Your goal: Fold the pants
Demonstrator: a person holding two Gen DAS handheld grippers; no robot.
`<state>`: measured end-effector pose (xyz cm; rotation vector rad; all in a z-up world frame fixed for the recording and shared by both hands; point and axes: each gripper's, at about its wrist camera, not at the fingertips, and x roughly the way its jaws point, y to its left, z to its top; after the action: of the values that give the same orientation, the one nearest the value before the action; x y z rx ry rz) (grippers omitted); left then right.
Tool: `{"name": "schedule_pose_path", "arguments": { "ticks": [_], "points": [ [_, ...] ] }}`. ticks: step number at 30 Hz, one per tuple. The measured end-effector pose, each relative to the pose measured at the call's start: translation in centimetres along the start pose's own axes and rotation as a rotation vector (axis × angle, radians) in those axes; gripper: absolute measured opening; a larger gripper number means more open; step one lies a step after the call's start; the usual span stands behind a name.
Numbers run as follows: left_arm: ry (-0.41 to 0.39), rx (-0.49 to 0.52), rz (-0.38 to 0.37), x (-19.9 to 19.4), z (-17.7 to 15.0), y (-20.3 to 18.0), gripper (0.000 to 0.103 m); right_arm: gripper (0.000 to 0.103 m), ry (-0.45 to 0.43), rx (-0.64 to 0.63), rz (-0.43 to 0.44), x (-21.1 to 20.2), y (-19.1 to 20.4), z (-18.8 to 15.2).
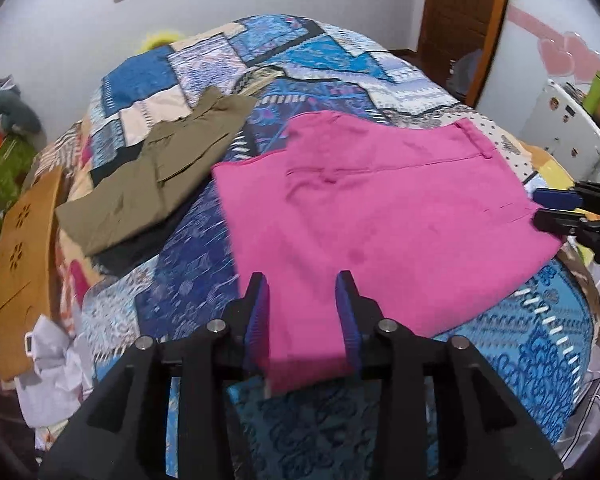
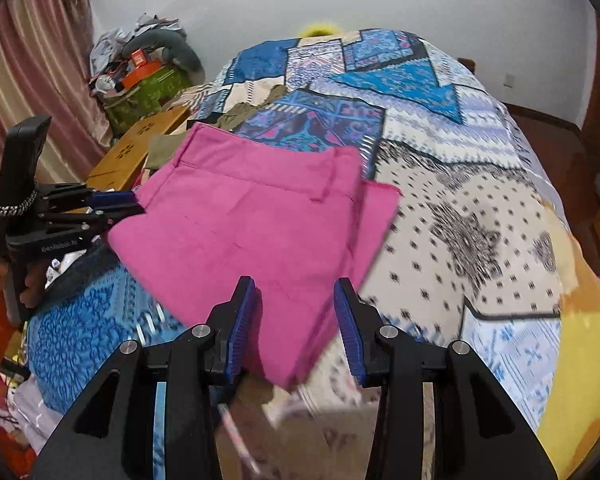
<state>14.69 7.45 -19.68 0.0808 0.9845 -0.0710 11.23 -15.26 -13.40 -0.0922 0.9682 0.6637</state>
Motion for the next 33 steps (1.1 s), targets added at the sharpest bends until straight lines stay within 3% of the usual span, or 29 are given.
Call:
{"name": "schedule_pose_path", "arguments": {
  "ticks": [10,13,17,20,22,27,33],
  "points": [
    [0.06,-0.083,0.109,0.0,-2.1,3.6,0.038,0.039,0.015,0.064,-0.102,-2.1,-2.3,-1.6],
    [0.062,-0.102,0.124,-0.2,-1.8,4.4,0.043,0.048,0.004,0.087,-0.11,-2.7,-3.0,-1.5],
    [0.009,-0.132,0.086,-1.0,-0.1,4.7,0.064,0.054,-0.041,0.117,-0.097,-3.4,-3.2,-0.6],
    [-0.024,-0.143,0.036,-1.2,1.5,4.4,0.077,0.076,-0.069,0.147,-0.081,-3.3,-3.1,0.3],
    [-0.03,-0.15,-0.003,-1.0,2.5,4.0,0.084,0.079,-0.084,0.149,-0.078,-3.0,-3.0,0.8],
    [0.014,-0.17,-0.085,1.3,4.4,3.4,0.085,0.079,-0.039,0.16,-0.046,-0.6,-2.9,1.5],
    [0.069,-0.215,-0.13,4.2,4.9,4.0,0.085,0.078,-0.007,0.193,-0.017,1.8,-3.8,1.7]
  ]
}}
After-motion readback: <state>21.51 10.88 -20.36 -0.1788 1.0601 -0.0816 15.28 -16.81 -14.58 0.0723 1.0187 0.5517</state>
